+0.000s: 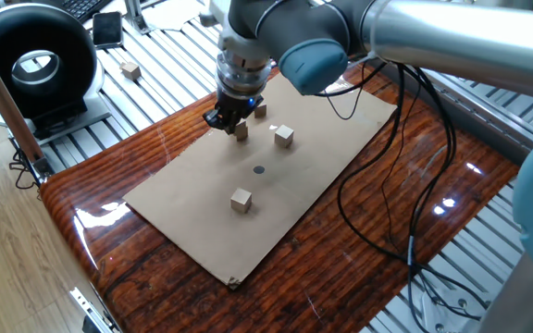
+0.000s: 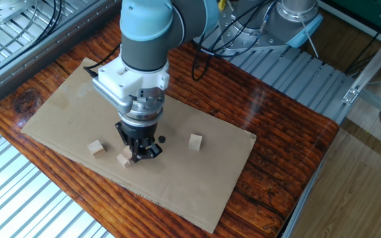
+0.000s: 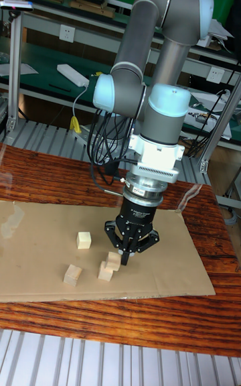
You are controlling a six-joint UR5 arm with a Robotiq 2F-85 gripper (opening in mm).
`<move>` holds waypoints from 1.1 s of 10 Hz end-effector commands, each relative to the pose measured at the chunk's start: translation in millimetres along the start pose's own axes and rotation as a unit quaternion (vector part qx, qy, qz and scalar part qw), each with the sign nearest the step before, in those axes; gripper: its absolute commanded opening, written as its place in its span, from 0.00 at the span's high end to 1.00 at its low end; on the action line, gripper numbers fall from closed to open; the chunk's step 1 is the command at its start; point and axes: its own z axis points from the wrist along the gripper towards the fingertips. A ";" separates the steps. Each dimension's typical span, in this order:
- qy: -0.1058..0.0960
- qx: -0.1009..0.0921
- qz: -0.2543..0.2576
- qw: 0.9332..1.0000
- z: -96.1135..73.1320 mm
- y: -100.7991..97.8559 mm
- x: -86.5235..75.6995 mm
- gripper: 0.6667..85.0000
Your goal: Stack the blocks in a vertical line of five
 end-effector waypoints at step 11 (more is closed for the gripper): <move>-0.005 0.004 -0.002 1.000 2.7 -8.1 -11.2 1.00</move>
